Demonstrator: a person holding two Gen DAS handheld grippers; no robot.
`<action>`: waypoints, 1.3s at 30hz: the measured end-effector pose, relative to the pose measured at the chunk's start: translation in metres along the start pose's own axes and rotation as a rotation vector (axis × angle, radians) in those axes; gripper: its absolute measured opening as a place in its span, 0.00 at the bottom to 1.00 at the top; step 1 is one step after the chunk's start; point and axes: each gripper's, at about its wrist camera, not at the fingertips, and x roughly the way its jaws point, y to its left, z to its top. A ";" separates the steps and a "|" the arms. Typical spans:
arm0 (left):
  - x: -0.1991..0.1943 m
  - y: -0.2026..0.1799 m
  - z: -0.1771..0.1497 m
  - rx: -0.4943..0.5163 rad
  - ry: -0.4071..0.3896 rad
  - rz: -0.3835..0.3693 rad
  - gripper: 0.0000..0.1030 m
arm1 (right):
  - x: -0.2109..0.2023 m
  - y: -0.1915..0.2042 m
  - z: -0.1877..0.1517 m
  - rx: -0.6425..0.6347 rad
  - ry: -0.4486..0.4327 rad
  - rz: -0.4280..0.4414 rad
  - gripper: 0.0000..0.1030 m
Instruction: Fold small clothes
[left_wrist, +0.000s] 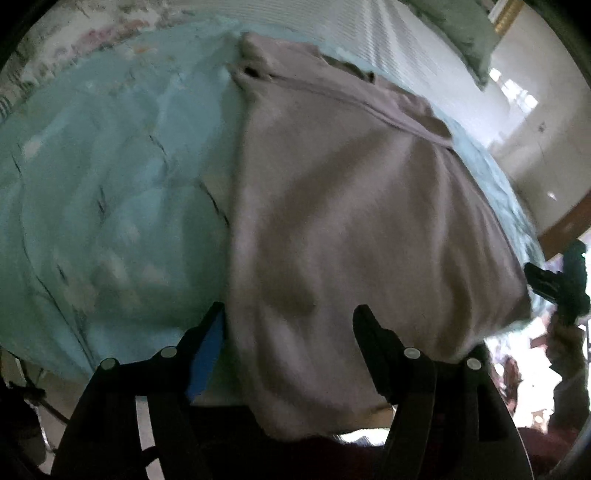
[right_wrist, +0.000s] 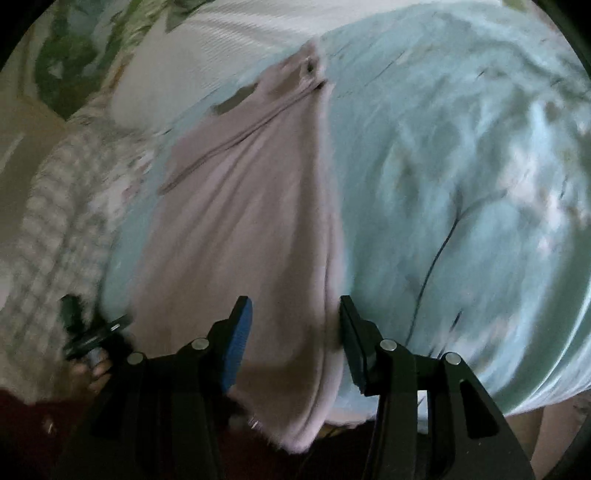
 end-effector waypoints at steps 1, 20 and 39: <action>0.003 0.001 -0.003 -0.006 0.017 -0.015 0.67 | -0.001 0.001 -0.003 -0.009 0.004 0.021 0.47; 0.016 0.024 -0.014 -0.041 0.095 -0.187 0.35 | 0.009 -0.016 -0.021 0.111 0.021 0.233 0.31; -0.004 0.008 -0.006 0.006 0.032 -0.247 0.05 | -0.004 -0.003 -0.015 0.055 -0.070 0.340 0.07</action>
